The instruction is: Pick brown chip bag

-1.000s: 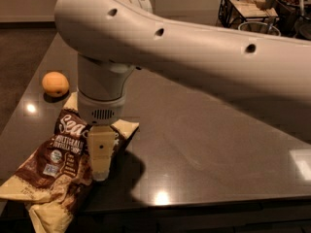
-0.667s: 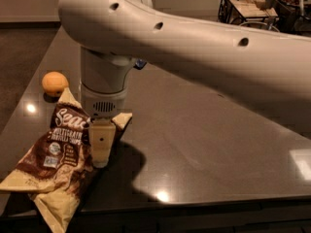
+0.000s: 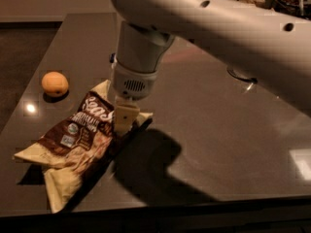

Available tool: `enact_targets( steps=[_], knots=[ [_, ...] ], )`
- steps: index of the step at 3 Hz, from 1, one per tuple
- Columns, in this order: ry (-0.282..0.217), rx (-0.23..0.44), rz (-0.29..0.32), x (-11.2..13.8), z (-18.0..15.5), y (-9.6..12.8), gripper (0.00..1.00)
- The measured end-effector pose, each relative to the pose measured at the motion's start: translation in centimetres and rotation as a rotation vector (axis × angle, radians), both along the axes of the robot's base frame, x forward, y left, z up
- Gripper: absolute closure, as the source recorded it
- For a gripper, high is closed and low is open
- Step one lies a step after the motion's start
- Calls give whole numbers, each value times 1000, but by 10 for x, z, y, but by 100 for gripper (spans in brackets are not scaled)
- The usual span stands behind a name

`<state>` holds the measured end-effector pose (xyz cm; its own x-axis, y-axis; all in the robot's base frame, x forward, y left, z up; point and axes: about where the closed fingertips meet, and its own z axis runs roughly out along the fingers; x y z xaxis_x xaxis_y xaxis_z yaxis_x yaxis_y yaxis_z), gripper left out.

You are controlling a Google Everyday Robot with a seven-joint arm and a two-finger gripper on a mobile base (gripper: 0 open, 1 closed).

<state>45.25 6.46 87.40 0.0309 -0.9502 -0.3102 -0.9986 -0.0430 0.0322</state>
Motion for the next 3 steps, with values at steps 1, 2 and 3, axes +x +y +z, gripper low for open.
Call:
enact_targets(
  steps=[1,2,3],
  knots=[
    [15,41,-73,22,19,-36,87],
    [18,85,-152,48,42,-77,100],
    [8,123,-203,66,68,-108,100]
  ],
)
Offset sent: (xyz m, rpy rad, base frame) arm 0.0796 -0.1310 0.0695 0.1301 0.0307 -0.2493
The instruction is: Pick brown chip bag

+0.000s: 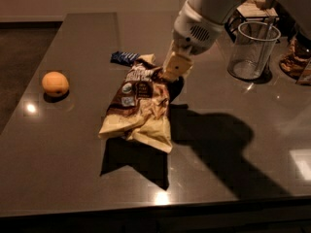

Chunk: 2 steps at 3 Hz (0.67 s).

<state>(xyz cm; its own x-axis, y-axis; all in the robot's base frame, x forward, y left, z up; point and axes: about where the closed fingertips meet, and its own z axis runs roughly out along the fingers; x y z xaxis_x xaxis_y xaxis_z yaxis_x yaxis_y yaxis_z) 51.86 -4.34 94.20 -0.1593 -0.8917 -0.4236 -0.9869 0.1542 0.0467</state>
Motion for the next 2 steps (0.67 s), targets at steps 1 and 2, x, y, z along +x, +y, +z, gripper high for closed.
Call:
enact_targets(
  steps=[1,2],
  knots=[
    [-24,53,-24,7,32,-22,100],
    [-64,132,-18,-1,64,-29,100]
  ],
)
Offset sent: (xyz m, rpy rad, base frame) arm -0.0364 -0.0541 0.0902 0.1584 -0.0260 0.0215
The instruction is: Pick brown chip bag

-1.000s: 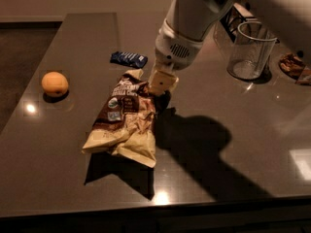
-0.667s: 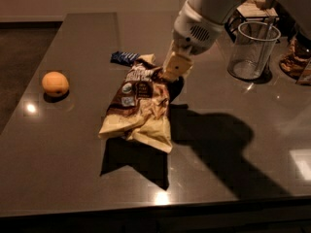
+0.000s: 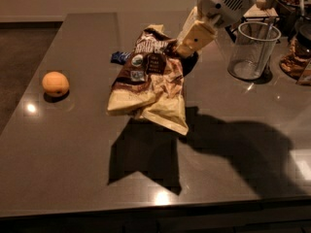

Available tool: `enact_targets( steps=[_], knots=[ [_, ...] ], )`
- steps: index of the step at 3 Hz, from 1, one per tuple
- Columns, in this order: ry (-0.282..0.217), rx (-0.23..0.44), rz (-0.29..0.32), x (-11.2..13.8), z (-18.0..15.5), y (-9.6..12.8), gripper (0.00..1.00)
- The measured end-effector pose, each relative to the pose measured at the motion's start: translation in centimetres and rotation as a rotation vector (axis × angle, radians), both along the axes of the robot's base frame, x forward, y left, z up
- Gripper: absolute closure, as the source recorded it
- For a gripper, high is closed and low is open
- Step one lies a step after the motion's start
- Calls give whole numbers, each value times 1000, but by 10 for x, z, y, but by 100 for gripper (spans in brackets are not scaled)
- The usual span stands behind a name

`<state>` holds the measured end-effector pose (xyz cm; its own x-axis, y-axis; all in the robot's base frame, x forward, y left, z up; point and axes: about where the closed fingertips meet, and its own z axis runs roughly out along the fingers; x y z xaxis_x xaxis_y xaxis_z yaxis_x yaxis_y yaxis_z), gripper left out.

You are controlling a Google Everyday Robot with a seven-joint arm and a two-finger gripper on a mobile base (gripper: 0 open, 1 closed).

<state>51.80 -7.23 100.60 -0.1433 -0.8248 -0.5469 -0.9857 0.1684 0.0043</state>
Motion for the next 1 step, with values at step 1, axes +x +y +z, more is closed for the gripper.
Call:
enact_targets(
  steps=[1],
  knots=[
    [-15,10,-6,4,1,4,100]
  ],
)
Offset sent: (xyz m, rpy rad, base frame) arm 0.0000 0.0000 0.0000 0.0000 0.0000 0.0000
